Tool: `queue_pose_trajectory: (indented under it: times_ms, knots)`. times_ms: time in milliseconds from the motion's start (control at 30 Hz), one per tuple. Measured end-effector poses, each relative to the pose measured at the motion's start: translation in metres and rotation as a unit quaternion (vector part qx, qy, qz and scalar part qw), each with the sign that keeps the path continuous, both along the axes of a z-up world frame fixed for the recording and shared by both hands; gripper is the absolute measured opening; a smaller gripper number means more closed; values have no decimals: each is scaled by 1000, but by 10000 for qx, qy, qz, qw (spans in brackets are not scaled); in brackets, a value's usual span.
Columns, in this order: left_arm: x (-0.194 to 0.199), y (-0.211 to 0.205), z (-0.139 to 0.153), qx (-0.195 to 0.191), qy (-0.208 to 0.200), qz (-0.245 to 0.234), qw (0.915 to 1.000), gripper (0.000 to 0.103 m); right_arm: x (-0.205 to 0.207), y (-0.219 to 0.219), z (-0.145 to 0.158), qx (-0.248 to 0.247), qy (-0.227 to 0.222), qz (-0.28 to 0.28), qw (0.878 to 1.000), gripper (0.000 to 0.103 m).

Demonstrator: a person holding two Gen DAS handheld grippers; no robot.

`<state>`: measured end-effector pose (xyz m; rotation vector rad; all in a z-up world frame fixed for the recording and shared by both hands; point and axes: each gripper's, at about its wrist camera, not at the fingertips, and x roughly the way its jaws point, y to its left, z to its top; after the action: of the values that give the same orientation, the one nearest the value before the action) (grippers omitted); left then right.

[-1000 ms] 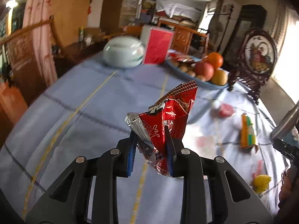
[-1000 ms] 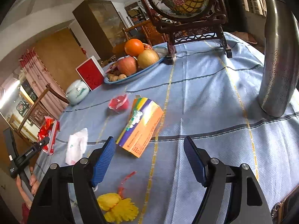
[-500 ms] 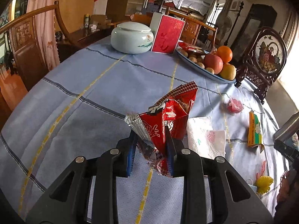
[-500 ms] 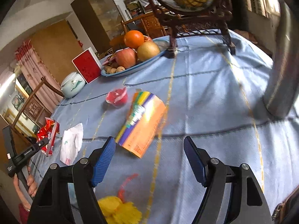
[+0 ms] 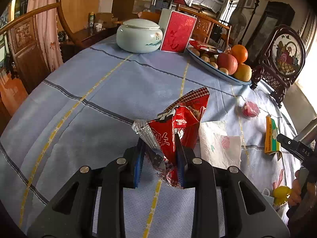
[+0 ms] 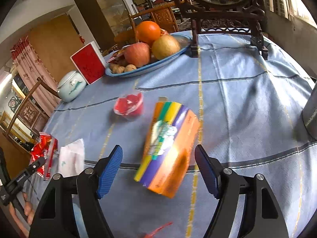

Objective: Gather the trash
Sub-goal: 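Grasp and lift the purple-and-yellow box with the right tool while the left tool holds the wrapper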

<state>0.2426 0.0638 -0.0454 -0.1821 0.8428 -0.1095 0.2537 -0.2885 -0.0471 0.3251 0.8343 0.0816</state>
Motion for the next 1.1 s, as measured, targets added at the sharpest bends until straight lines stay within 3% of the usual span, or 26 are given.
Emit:
queue_pose_trajectory:
  times_ms: [367,467,567,700,1100]
  knots:
    - [0,-2,-2,115,18,37,9999,32,3,-2,-7,103,84,86,9999,73]
    - [0,-1,-3,118,33,54,9999,34,5,0,-11,105,154,131,9997,68]
    - [1,1,-4,84,70,77,9999,37,8,-1,-16,187,270,191,9993,55]
    - [2,4,-6,17,120,93,9999,40,5,-1,-11,194,172,182,9995,51]
    - [3,2,-7,81,137,121,9998,70,-2,0,-2,224,1,274,9994,45]
